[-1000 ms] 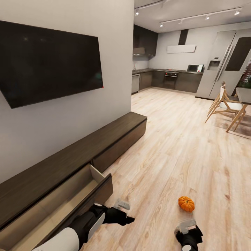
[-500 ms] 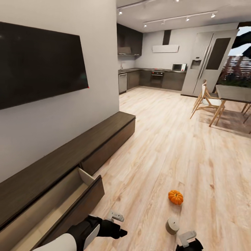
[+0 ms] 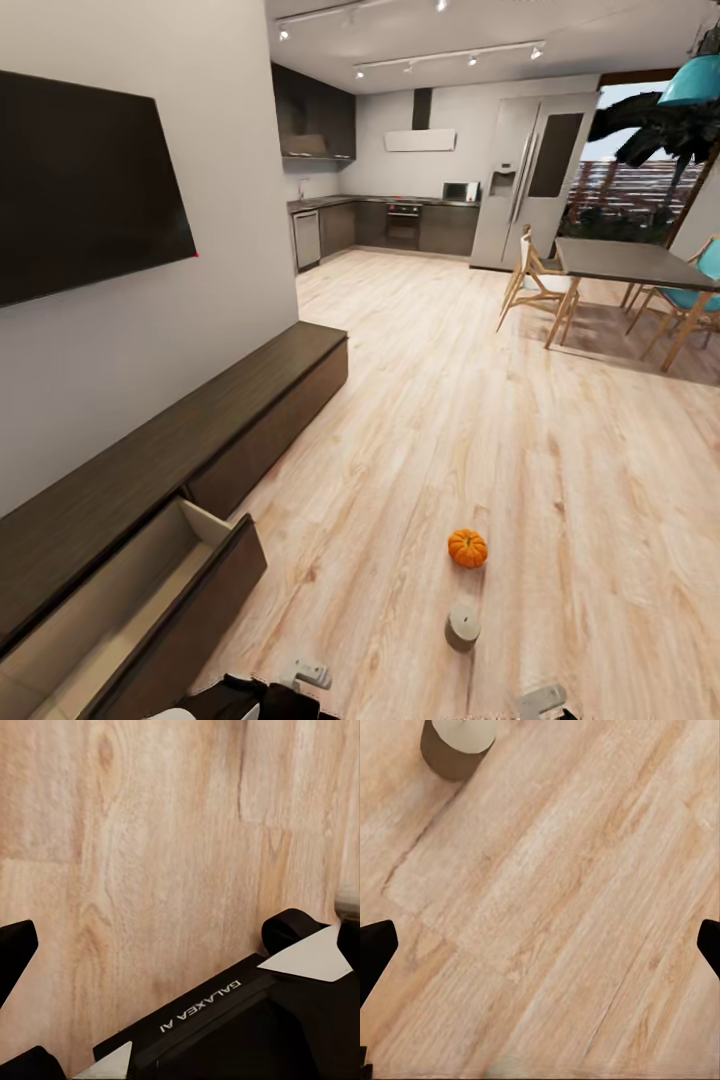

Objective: Place each of the two pumpkins and all three candles from the living room inside a cabinet in the living room (use any cabinet), then make sure every cabinet is closed, and position the cauldron so it is next to a table in the living room.

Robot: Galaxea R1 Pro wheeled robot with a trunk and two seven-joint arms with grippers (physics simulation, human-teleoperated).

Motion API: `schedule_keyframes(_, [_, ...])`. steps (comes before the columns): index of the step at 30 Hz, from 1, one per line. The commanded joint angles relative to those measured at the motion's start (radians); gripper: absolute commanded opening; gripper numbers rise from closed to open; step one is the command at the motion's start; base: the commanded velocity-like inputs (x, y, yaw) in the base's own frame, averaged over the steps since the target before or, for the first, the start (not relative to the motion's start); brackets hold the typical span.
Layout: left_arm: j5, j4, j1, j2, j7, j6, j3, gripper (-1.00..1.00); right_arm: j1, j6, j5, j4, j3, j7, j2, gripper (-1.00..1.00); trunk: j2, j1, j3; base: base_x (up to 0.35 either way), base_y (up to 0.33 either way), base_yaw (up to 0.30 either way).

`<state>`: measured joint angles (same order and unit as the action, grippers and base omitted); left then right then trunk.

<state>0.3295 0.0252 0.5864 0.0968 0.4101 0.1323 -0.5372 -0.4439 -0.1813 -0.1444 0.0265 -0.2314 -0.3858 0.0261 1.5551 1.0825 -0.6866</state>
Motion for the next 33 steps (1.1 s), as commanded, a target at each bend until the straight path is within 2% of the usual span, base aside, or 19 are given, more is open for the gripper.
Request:
schedule_keyframes(1, [0.0, -0.005, -0.007, -0.002, 0.0, -0.005, 0.001, 1.0, 0.004, 0.0, -0.001, 0.002, 0.0, 0.0, -0.001, 1.0, 0.0, 0.0, 0.0, 0.0, 0.0, -0.285])
schedule_keyframes(6, [0.0, -0.013, -0.039, -0.007, -0.019, -0.038, 0.002, 1.0, 0.023, -0.001, -0.001, 0.006, 0.0, 0.002, -0.001, 1.0, 0.0, 0.0, 0.0, 0.0, 0.0, -0.285])
schedule_keyframes(12, [-0.001, -0.021, -0.08, -0.013, -0.104, -0.078, 0.002, 1.0, 0.04, -0.003, -0.001, 0.007, 0.0, 0.002, -0.004, 1.0, 0.0, 0.0, 0.0, 0.0, 0.0, -0.285])
schedule_keyframes(16, [-0.001, -0.022, -0.085, -0.03, -0.117, -0.08, 0.002, 1.0, 0.048, -0.003, -0.001, 0.007, 0.0, 0.002, -0.005, 1.0, 0.0, 0.0, 0.0, 0.0, 0.0, -0.285])
schedule_keyframes(19, [0.0, -0.023, -0.086, -0.053, -0.12, -0.08, 0.002, 1.0, 0.052, -0.003, -0.001, 0.007, 0.0, 0.002, -0.005, 1.0, 0.0, 0.0, 0.0, 0.0, 0.0, -0.285])
schedule_keyframes(22, [-0.001, -0.026, -0.087, -0.059, -0.132, -0.08, 0.003, 1.0, 0.054, -0.003, -0.001, 0.007, 0.0, 0.002, -0.005, 1.0, 0.0, 0.0, 0.0, 0.0, 0.0, -0.285])
schedule_keyframes(24, [-0.001, -0.026, -0.09, -0.06, -0.169, -0.08, 0.003, 1.0, 0.059, -0.003, -0.002, 0.007, 0.0, 0.002, -0.005, 1.0, 0.0, 0.0, 0.0, 0.0, 0.0, -0.285])
schedule_keyframes(26, [-0.001, -0.027, -0.093, -0.061, -0.244, -0.08, 0.003, 1.0, 0.061, -0.003, -0.002, 0.006, 0.0, 0.002, -0.005, 1.0, 0.0, 0.0, 0.0, 0.0, 0.0, -0.285])
schedule_keyframes(29, [0.0, -0.029, -0.095, -0.061, -0.316, -0.08, 0.003, 1.0, 0.064, -0.003, -0.003, 0.006, 0.0, 0.002, -0.005, 1.0, 0.0, 0.0, 0.0, 0.0, 0.0, -0.285])
schedule_keyframes(33, [0.0, -0.05, -0.095, -0.061, -0.344, -0.08, 0.004, 1.0, 0.066, -0.003, -0.003, 0.006, 0.0, 0.002, -0.005, 1.0, 0.0, 0.0, 0.0, 0.0, 0.0, -0.285])
